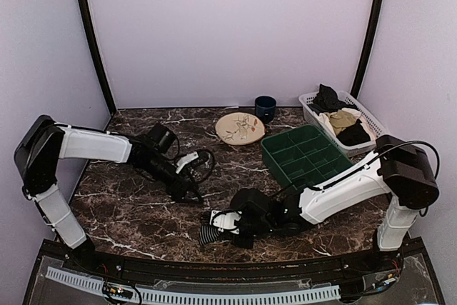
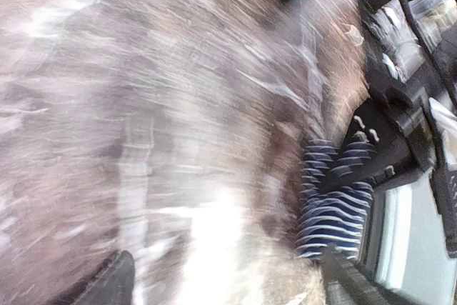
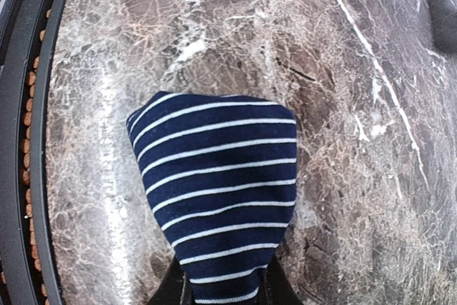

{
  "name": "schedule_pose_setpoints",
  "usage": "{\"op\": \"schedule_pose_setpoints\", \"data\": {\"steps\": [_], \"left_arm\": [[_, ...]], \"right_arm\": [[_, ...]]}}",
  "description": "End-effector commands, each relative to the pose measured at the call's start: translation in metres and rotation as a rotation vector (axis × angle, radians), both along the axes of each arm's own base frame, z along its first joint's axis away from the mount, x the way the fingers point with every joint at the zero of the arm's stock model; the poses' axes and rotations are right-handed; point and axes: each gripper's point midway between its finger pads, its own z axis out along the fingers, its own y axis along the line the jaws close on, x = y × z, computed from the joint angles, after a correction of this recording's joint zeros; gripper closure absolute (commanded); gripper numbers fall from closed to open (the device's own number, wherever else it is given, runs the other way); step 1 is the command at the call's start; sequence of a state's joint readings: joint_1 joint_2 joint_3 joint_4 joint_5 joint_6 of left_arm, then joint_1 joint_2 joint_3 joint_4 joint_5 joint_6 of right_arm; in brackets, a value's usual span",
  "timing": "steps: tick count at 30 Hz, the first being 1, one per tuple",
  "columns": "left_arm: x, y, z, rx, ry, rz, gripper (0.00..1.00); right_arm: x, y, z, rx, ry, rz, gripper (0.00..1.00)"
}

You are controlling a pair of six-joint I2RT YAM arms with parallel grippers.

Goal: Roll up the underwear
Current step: Pick up the underwear from the center of the board, then place the underwear in the storage box.

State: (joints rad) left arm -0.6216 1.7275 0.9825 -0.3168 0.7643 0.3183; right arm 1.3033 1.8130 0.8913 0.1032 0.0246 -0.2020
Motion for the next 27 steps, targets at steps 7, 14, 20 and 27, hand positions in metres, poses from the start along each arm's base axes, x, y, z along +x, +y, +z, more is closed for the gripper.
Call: {"op": "schedule_pose_setpoints", "data": {"steps": [7,14,20,27], "left_arm": [[0.094,0.063,0.094,-0.001,-0.576,0.511,0.01],[0.104,0.093,0.134,-0.018,-0.7,0.706,0.01],[0.105,0.102,0.151,-0.027,-0.733,0.764,0.01],[0.108,0.105,0.163,-0.042,-0.76,0.79,0.01]], "right_arm": [[-0.011,-0.042,-0.002,-0.111,0.162,-0.129,1.0],[0.066,-0.041,0.108,0.221,0.123,-0.507,1.0],[0.139,-0.093,0.191,0.424,0.057,-0.893,1.0],[0.213,-0.187,0.261,0.587,-0.006,-1.431,1.0]]}}
